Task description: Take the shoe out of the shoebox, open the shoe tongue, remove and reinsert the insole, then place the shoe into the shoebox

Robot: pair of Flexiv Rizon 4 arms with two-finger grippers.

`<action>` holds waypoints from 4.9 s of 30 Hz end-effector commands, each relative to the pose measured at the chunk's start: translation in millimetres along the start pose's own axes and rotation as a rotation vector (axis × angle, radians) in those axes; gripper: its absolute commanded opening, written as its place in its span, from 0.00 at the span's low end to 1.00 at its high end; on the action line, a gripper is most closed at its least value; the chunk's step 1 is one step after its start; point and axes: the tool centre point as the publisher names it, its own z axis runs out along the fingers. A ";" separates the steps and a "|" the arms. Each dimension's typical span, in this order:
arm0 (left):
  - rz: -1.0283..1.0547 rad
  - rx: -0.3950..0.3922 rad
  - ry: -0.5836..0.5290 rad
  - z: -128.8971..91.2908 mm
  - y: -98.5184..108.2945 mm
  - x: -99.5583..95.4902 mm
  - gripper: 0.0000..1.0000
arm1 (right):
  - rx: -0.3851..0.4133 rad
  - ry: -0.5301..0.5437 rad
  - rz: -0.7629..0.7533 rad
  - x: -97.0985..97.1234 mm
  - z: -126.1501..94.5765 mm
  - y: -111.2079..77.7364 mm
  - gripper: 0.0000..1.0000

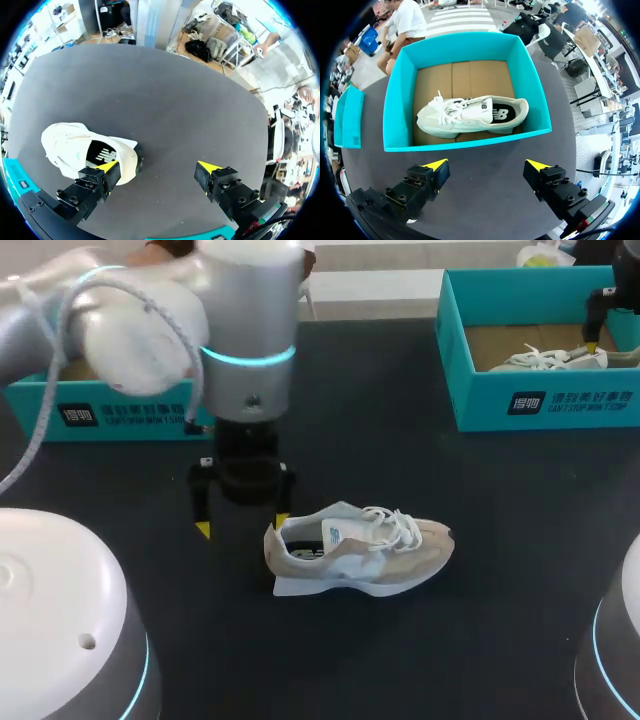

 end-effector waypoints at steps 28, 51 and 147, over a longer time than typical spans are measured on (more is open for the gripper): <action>-0.300 0.281 -0.483 -0.5 30.1 50.5 1.00 | -0.001 0.000 0.000 -0.1 0.0 -0.2 1.00; -0.737 0.633 -0.909 32.9 30.8 79.8 1.00 | -0.001 0.000 0.000 -0.1 0.0 -0.2 1.00; -1.011 0.857 -0.969 110.9 9.0 -80.1 1.00 | -0.001 0.000 0.000 -0.1 0.0 -0.2 1.00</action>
